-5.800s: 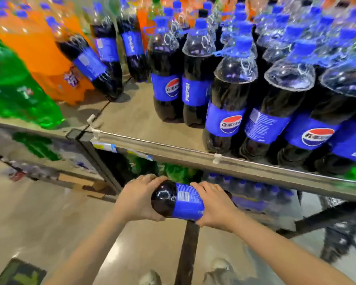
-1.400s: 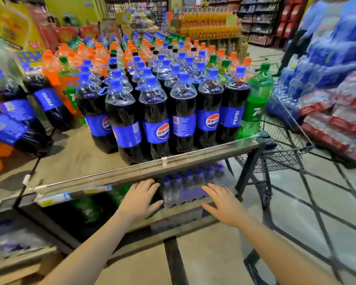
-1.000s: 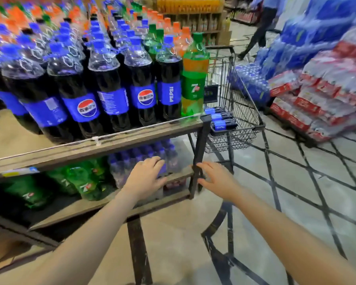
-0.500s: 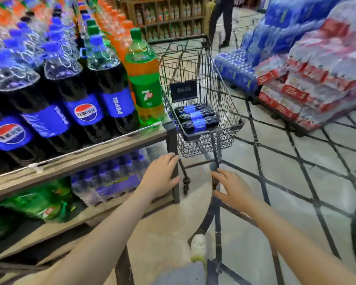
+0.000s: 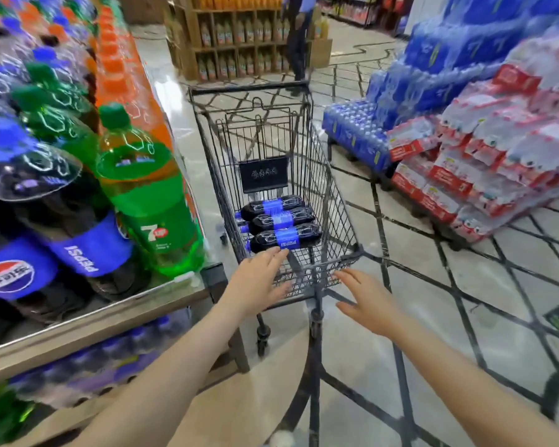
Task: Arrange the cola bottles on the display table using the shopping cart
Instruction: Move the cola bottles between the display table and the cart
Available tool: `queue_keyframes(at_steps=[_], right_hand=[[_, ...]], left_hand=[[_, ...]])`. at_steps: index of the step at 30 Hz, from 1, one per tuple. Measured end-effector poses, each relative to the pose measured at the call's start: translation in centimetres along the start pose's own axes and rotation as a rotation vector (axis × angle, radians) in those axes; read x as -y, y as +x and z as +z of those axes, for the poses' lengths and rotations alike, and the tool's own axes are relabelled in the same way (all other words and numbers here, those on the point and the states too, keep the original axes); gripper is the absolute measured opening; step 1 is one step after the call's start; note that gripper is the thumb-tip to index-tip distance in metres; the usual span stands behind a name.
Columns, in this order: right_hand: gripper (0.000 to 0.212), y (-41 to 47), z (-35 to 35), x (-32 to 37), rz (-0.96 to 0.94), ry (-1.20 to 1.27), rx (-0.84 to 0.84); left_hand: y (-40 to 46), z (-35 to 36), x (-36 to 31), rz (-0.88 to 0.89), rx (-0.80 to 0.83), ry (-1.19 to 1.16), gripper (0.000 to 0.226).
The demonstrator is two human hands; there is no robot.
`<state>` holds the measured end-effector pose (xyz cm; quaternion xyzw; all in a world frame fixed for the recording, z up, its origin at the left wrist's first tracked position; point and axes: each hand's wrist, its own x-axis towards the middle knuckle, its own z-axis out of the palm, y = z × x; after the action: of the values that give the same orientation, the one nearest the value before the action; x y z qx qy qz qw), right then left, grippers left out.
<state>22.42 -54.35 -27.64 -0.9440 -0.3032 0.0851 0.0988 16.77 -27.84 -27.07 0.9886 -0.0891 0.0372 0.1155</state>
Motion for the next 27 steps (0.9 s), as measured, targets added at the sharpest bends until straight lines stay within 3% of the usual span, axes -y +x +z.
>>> queue_keyframes(at_steps=[7, 18, 27], right_hand=[[0.068, 7.0, -2.0, -5.8, -0.003, 0.028, 0.029], [0.068, 20.4, -5.5, -16.2, -0.204, 0.02, 0.145], [0.07, 29.7, -4.2, -18.0, -0.346, 0.044, 0.224]], left_hand=[[6.7, 1.9, 0.7, -0.075, 0.031, 0.002, 0.074], [18.2, 4.4, 0.5, -0.333, 0.024, 0.029, 0.07], [22.3, 6.6, 3.8, -0.461, 0.049, 0.026, 0.075]])
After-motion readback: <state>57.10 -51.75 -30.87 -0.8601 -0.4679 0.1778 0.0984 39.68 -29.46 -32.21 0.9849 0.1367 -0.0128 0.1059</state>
